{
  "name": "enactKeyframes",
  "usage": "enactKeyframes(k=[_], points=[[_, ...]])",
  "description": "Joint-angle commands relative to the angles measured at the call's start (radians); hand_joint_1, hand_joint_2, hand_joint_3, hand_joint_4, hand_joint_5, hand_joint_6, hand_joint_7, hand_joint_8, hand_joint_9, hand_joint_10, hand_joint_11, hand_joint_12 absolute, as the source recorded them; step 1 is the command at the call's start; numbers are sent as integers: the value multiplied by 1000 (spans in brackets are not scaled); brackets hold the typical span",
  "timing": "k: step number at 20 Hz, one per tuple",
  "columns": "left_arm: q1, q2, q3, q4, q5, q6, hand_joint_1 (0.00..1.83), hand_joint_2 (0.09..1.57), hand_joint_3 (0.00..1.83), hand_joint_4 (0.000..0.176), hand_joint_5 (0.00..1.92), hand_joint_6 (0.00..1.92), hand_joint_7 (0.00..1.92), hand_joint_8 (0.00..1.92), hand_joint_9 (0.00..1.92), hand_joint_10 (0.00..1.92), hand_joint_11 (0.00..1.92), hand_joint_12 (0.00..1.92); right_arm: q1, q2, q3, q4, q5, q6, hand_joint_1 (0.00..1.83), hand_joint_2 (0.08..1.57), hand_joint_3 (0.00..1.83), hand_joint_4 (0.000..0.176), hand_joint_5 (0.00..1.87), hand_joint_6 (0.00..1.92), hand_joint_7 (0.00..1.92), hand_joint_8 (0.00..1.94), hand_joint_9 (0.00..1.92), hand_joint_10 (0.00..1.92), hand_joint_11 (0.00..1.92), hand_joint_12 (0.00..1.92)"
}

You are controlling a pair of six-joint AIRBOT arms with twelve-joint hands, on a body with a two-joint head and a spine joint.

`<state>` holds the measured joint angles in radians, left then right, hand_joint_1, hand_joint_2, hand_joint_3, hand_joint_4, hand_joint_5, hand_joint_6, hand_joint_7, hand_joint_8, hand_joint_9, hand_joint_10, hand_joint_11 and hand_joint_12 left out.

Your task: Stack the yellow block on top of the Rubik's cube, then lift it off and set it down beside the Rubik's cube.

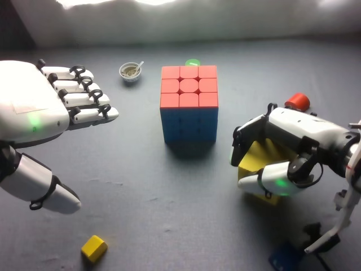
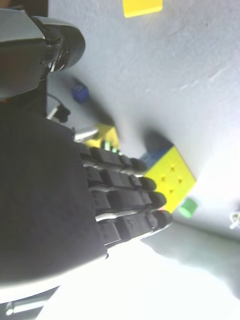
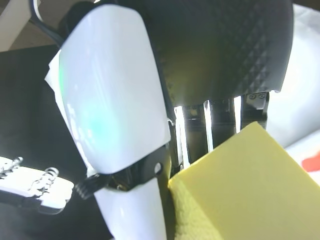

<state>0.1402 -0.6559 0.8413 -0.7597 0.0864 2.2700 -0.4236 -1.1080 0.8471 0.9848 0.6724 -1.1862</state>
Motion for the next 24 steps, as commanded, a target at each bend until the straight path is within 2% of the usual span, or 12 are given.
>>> enactKeyframes(k=[1, 5, 14, 16, 20, 22, 23, 24], points=[[-12, 19, 4, -5, -69, 2, 88, 944, 0, 0, 0, 0, 13, 2, 18, 1, 0, 0, -3, 4, -2, -49, 72, 21, 1339, 1226, 0, 0, 766, 1196, 815, 1367, 614, 1609, 180, 1891], [-11, 19, 4, -5, -69, 3, 93, 944, 0, 0, 10, 3, 27, 10, 25, 9, 0, 0, -29, -12, -1, -107, 113, 83, 1338, 1231, 0, 0, 766, 1207, 799, 1377, 605, 1624, 176, 1893], [-12, 19, 4, -5, -69, 3, 67, 947, 0, 0, 0, 0, 0, 0, 0, 0, 0, 0, -51, -57, 20, -192, 143, 107, 1338, 1232, 0, 0, 743, 1224, 818, 1370, 601, 1618, 186, 1895], [-12, 19, 4, -5, -69, 3, 102, 938, 2, 0, 52, 0, 83, 5, 72, 6, 5, 7, -55, -65, 32, -221, 139, 115, 1339, 1227, 0, 0, 759, 1210, 813, 1365, 616, 1604, 211, 1870], [-12, 19, 5, -5, -69, 4, 66, 960, 10, 0, 0, 0, 13, 1, 15, 0, 0, 0, -59, -67, 39, -262, 107, 138, 1340, 1223, 0, 0, 747, 1273, 845, 1286, 614, 1574, 192, 1846], [-12, 19, 4, -5, -69, 4, 65, 952, 4, 0, 0, 0, 13, 5, 12, 5, 0, 0, -65, -67, 38, -262, 93, 146, 1325, 1253, 2, 0, 698, 1390, 758, 1339, 576, 1633, 193, 1829], [-12, 19, 4, -5, -69, 4, 69, 951, 3, 0, 0, 0, 10, 3, 12, 4, 0, 0, -67, -67, 38, -262, 91, 149, 1173, 1262, 0, 0, 695, 1423, 727, 1381, 491, 1324, 185, 1804], [-12, 19, 4, -5, -69, 4, 95, 952, 3, 0, 0, 0, 1, 0, 2, 0, 0, 0, -70, -67, 39, -262, 91, 154, 1139, 1270, 0, 13, 670, 1472, 724, 1376, 480, 1176, 179, 1782]])
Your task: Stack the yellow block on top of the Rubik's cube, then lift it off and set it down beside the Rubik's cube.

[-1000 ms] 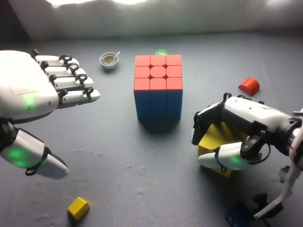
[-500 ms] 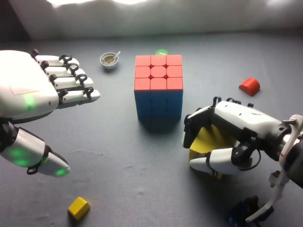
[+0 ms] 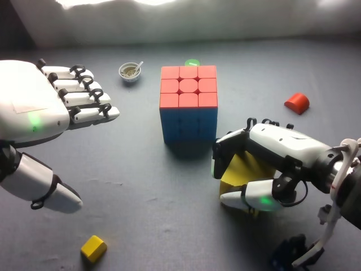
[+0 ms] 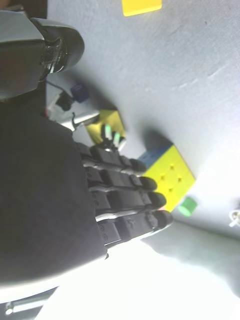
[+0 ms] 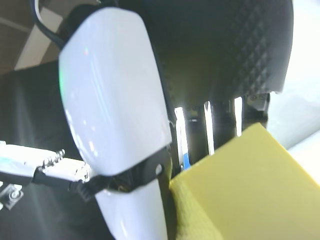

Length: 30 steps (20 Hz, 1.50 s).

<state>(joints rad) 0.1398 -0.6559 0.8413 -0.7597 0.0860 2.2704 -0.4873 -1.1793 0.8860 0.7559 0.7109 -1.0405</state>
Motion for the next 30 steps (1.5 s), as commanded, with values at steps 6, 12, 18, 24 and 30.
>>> enactKeyframes(k=[6, 12, 18, 24, 30], points=[[-14, 19, 4, 4, -69, 3, 63, 952, 3, 0, 0, 0, 20, 4, 14, 4, 0, 0, -14, 4, 6, -33, 56, 18, 1143, 1094, 0, 0, 488, 368, 592, 210, 369, 607, 0, 1539], [-15, 19, 4, 17, -69, 3, 97, 947, 0, 0, 20, 7, 44, 16, 45, 16, 3, 1, -16, 4, 17, -39, 60, 22, 861, 1061, 0, 0, 162, 25, 196, 0, 76, 291, 0, 1027], [-13, 19, 4, 13, -69, 3, 91, 953, 0, 0, 0, 0, 17, 5, 14, 4, 0, 0, -26, 5, 15, -84, 57, 46, 719, 962, 0, 0, 0, 0, 0, 0, 0, 0, 0, 114], [-9, 19, 4, -3, -72, 3, 93, 956, 3, 0, 0, 0, 11, 4, 6, 2, 0, 0, -16, 21, -13, -97, 57, 51, 481, 757, 0, 0, 0, 0, 0, 0, 0, 0, 0, 0], [6, 19, -4, -39, -97, 3, 60, 957, 2, 0, 0, 0, 26, 6, 30, 8, 0, 0, 44, 97, -110, -117, 34, 44, 473, 770, 0, 0, 0, 0, 0, 0, 0, 0, 0, 0]])
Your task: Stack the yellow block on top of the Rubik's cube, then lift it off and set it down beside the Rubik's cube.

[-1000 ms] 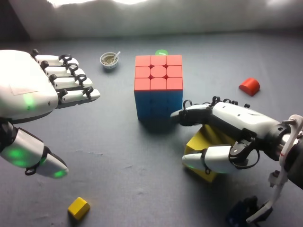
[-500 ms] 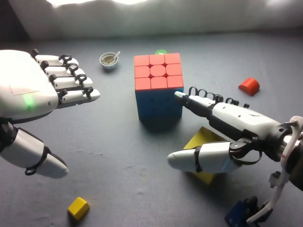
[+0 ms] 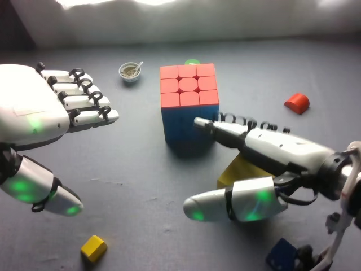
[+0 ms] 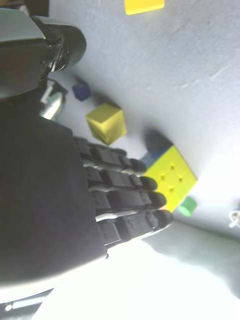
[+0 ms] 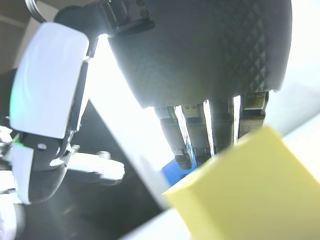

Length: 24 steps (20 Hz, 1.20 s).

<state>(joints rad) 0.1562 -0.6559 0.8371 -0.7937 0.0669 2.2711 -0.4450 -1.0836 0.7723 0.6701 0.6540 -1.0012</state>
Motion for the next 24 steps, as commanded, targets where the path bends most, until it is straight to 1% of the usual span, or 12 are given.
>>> enactKeyframes(k=[1, 3, 5, 6, 11, 14, 15, 16, 19, 21, 23, 24], points=[[-12, 19, 0, -8, -82, 3, 56, 961, 4, 0, 0, 0, 22, 4, 24, 5, 0, 0, 17, 17, -9, -39, 90, 3, 485, 765, 0, 0, 0, 0, 0, 0, 0, 0, 0, 0], [-11, 19, -5, -11, -85, 3, 70, 963, 4, 0, 0, 0, 27, 5, 23, 4, 0, 0, 37, 27, -11, -40, 82, -8, 491, 749, 0, 0, 0, 0, 0, 0, 0, 0, 0, 0], [-5, 20, -16, -24, -87, 3, 71, 963, 3, 0, 0, 0, 17, 1, 13, 1, 0, 0, 60, 44, -12, -100, 83, -12, 440, 732, 0, 0, 0, 0, 0, 0, 0, 0, 0, 0], [-4, 20, -19, -27, -88, 3, 84, 966, 4, 0, 0, 0, 3, 0, 2, 0, 0, 0, 72, 54, -15, -120, 83, -12, 484, 731, 0, 0, 0, 0, 0, 0, 0, 0, 0, 0], [-3, 22, -24, -36, -88, 2, 81, 954, 0, 0, 0, 0, 18, 7, 16, 6, 0, 0, 125, 146, -38, -403, 68, -71, 477, 685, 0, 0, 0, 0, 0, 0, 0, 0, 0, 0], [-3, 22, -23, -42, -87, 2, 89, 959, 1, 0, 0, 0, 10, 4, 4, 1, 0, 0, 125, 218, -38, -485, 67, -83, 440, 729, 0, 0, 0, 0, 0, 0, 0, 0, 0, 0], [-3, 23, -24, -46, -87, 2, 69, 960, 1, 0, 0, 0, 1, 0, 2, 0, 0, 0, 124, 238, -39, -488, 67, -122, 428, 718, 0, 0, 0, 0, 0, 0, 0, 0, 0, 0], [-3, 23, -26, -49, -87, 2, 60, 954, 0, 0, 0, 0, 0, 0, 0, 0, 0, 0, 124, 270, -39, -488, 61, -156, 485, 731, 0, 0, 0, 0, 0, 0, 0, 0, 0, 0], [-2, 24, -28, -53, -88, 2, 74, 957, 0, 0, 0, 0, 25, 9, 25, 10, 0, 0, 128, 334, -39, -439, -5, -204, 540, 679, 0, 0, 0, 0, 0, 0, 0, 0, 0, 0], [-1, 24, -28, -52, -88, 3, 81, 959, 0, 0, 0, 0, 10, 1, 14, 3, 0, 0, 131, 365, -39, -384, -45, -259, 460, 678, 0, 0, 0, 0, 0, 0, 0, 0, 0, 0], [-1, 24, -28, -52, -88, 3, 93, 966, 3, 0, 0, 0, 14, 3, 23, 6, 0, 0, 134, 397, -39, -335, -77, -269, 517, 690, 0, 0, 0, 0, 0, 0, 0, 0, 0, 0], [-1, 24, -28, -52, -88, 3, 89, 971, 5, 0, 0, 0, 11, 1, 13, 2, 0, 0, 140, 412, -39, -320, -89, -271, 439, 711, 0, 0, 0, 0, 0, 0, 0, 0, 0, 0]])
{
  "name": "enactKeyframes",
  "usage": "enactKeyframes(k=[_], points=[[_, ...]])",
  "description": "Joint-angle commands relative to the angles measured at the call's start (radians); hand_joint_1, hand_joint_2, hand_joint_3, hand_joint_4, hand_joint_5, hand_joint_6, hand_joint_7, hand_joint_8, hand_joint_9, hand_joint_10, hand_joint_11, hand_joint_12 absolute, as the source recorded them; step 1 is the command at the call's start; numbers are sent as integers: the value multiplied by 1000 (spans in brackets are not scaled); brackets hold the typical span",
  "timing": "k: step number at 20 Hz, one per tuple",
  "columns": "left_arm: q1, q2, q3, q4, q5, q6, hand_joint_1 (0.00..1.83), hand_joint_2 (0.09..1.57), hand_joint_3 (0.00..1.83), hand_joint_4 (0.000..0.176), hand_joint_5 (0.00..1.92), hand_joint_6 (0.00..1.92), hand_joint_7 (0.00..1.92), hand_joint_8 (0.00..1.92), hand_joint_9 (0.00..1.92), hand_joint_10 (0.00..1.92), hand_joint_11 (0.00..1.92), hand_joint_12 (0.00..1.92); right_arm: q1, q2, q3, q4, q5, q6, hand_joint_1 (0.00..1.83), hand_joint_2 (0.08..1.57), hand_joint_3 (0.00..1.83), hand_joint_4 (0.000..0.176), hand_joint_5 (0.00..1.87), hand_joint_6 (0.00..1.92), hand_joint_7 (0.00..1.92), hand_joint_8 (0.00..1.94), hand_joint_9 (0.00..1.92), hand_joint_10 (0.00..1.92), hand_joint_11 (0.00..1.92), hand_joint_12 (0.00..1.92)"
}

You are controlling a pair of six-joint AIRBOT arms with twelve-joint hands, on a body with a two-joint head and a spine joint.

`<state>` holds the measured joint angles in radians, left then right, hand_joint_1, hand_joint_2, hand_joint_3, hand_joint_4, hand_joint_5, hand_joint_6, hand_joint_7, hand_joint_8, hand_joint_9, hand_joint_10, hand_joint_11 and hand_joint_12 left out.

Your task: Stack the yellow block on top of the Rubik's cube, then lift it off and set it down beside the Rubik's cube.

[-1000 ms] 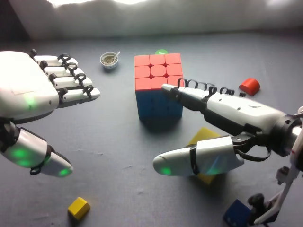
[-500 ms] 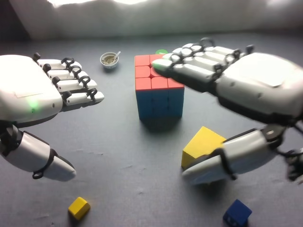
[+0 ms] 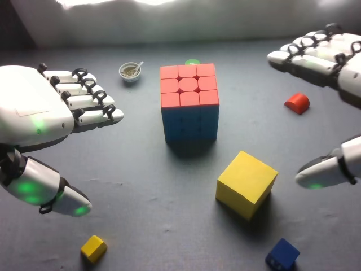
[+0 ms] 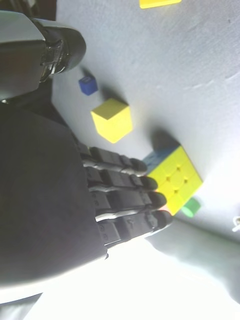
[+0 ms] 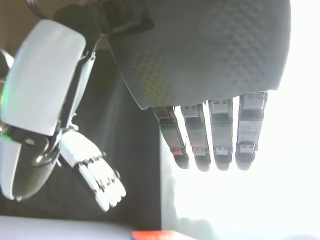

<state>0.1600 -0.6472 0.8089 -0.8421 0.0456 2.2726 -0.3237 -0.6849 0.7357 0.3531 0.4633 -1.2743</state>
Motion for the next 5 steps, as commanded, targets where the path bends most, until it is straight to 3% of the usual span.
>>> enactKeyframes(k=[1, 5], points=[[-5, 16, 0, -3, -67, 1, 85, 972, 5, 0, 0, 0, 21, 6, 16, 3, 0, 0, 27, 24, -3, 13, 87, 2, 454, 697, 0, 0, 0, 0, 0, 0, 0, 0, 0, 0], [-3, 16, -2, -2, -67, 1, 90, 970, 2, 0, 16, 4, 66, 15, 50, 12, 0, 0, 62, 62, -18, 41, 40, 2, 472, 730, 0, 0, 0, 0, 0, 0, 0, 0, 0, 0]])
